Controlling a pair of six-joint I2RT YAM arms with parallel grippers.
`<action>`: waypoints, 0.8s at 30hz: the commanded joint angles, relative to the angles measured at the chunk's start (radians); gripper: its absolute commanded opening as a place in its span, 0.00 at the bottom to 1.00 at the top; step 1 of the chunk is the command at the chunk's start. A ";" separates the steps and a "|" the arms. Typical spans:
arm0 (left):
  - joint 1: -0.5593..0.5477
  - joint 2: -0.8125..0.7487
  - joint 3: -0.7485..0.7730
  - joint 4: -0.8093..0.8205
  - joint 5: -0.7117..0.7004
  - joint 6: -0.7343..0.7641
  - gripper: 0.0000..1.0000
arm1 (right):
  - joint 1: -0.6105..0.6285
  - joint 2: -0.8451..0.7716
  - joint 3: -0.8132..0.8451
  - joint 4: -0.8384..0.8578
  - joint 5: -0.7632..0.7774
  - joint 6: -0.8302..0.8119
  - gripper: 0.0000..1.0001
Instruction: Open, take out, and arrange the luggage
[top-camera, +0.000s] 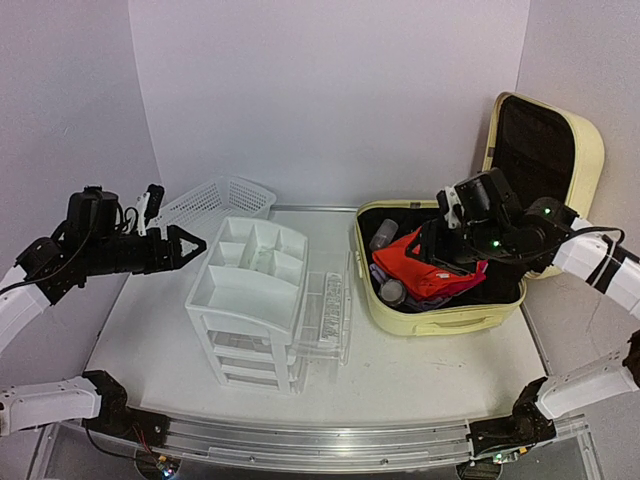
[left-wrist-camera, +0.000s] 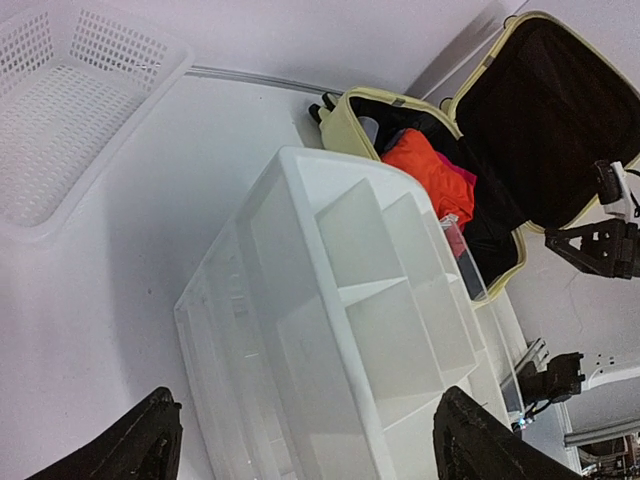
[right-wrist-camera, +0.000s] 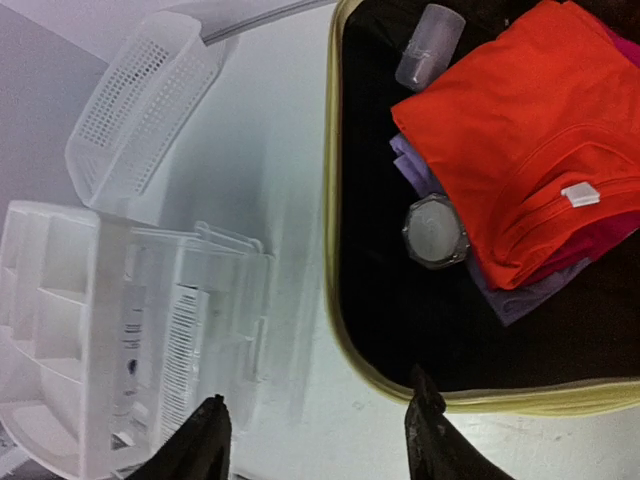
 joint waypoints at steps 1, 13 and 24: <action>0.006 -0.006 0.063 -0.078 -0.071 0.038 0.85 | -0.025 0.020 -0.077 0.018 -0.169 -0.116 0.54; 0.006 0.138 0.081 -0.116 0.068 -0.010 0.82 | -0.009 0.257 -0.085 0.378 -0.482 -0.072 0.41; 0.003 0.121 0.030 -0.077 0.077 -0.058 0.78 | 0.155 0.513 0.080 0.722 -0.488 0.134 0.41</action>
